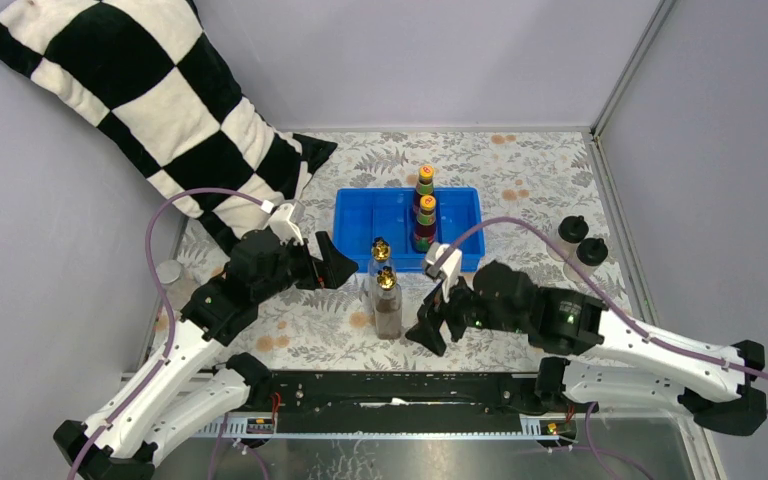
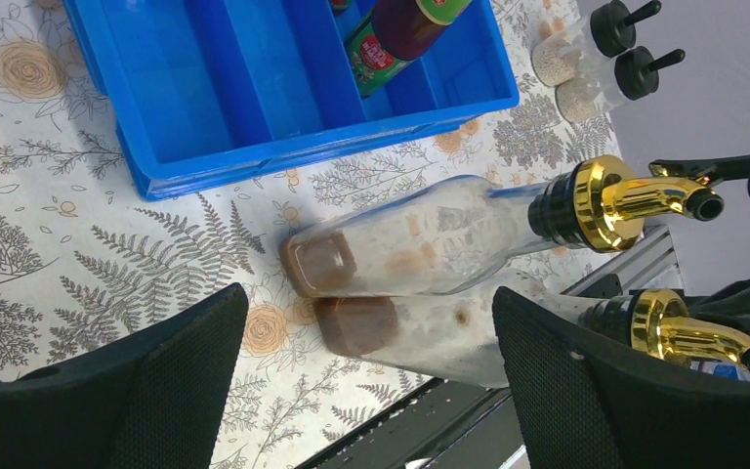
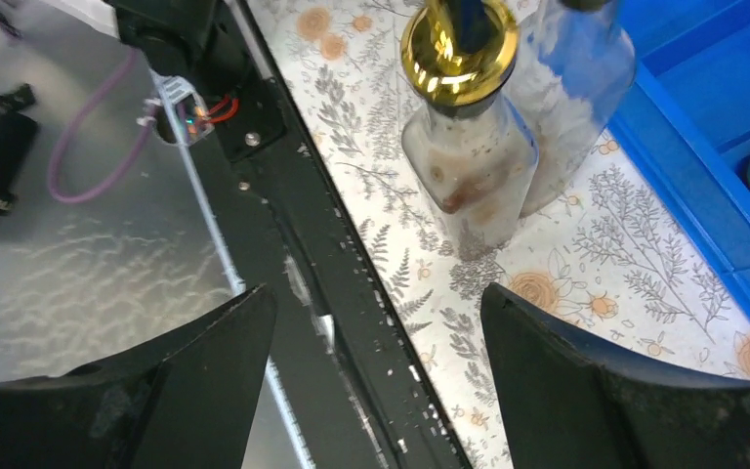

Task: Organize the condiment bottles
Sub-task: Pick up the bottle from the center of the board.

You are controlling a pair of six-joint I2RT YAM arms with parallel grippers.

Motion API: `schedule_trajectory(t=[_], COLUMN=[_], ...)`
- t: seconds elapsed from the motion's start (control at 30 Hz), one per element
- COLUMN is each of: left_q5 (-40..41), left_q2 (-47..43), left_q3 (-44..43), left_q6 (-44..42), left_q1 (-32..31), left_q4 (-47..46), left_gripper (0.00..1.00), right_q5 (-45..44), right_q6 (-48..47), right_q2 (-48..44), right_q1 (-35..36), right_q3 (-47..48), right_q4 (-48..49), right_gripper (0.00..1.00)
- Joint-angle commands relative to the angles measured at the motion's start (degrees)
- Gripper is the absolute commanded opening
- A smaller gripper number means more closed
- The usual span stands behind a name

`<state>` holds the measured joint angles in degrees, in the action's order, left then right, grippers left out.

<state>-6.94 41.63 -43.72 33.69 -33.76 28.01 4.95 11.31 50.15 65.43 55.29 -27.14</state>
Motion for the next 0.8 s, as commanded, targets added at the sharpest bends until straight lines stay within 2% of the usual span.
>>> schedule_trajectory(t=[0.0,0.17,0.33,0.53,0.77], left_q5=[-1.0,0.0,0.4,0.2,0.2], left_q2=[0.0,-1.7,-2.7,-3.4,-4.3], left_q3=[-1.0,-1.2,-0.9,-0.3,0.3], left_q6=[-1.2,-1.2,-1.4,-1.3,-1.4], left_q1=[-0.5,-0.5,-0.5,-0.5,-0.5], left_q4=[-2.7,-0.5,0.7,0.9,1.5], left_gripper=[0.99,0.99,0.99,0.99,0.99], right_q5=[-18.4,-29.5,-31.8,-31.6,-34.8], right_q6=[-2.1,-1.6,-2.2,-3.7,-4.1], right_q2=[-3.6,-3.0,0.8,6.5,7.2], right_q1=[6.4,8.6,9.8,12.3,13.4], right_q3=[-8.5,-17.1,-19.3,-16.2,-14.5], right_q4=[14.0,27.5,37.9,41.5,43.4], right_gripper=[0.84,0.83,0.83,0.84,0.85])
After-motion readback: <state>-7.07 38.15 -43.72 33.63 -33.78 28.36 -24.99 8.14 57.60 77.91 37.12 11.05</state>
